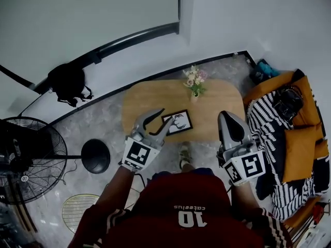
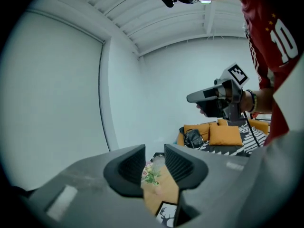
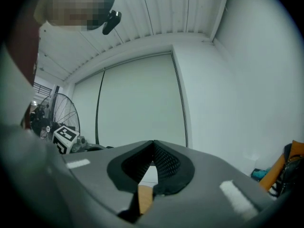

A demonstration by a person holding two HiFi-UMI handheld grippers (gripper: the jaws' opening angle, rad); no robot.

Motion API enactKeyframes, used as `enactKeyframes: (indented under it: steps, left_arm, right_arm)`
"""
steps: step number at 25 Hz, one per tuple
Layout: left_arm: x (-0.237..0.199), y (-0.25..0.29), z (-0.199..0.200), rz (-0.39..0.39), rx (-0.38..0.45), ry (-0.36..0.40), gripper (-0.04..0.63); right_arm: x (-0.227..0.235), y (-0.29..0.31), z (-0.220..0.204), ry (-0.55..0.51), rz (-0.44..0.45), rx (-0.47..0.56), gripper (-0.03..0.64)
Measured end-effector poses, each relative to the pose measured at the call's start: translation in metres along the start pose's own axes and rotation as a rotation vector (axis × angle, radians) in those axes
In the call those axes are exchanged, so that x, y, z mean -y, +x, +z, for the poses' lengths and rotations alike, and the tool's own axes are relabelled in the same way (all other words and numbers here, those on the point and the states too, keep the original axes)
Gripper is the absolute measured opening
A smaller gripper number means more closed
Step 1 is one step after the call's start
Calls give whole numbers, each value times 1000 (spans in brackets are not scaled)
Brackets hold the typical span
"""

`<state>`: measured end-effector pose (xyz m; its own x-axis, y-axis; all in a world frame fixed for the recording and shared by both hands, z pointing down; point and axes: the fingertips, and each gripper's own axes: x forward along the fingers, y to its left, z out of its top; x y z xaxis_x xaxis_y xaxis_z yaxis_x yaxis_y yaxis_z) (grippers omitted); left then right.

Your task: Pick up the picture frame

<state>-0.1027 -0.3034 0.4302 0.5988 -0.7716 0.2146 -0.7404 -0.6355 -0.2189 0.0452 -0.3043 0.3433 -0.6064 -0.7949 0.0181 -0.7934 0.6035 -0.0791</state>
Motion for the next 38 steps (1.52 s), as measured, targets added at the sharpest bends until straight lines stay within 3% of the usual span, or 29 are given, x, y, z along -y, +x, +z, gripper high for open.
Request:
enactKeyframes:
  steps: [9,13,21,25,32,38]
  left_arm:
    - [2,60,-78,-109,-47,-6,120]
    - [17,92,-128,-206,-98,55,120]
    - [37,161,-268,-359,-276,201,120]
    - [48,195,-326,-401,-319,172,120]
    - [65,257,-423,-477,-408,209,120]
    - [71,283,-487,-517,-507,196,120]
  right_arm:
    - [34,3,-45,47,-51,-58,-5]
    - [52,3,-75,74,-86,-99,-5]
    - [85,3,-131,106,-156,-155,-5]
    - [96,-3,-167,115,-187,-182,-5]
    - [122,-9,-225,121,-247,-199,-5]
    - [138,-9,-261,151,-278,-216,-5]
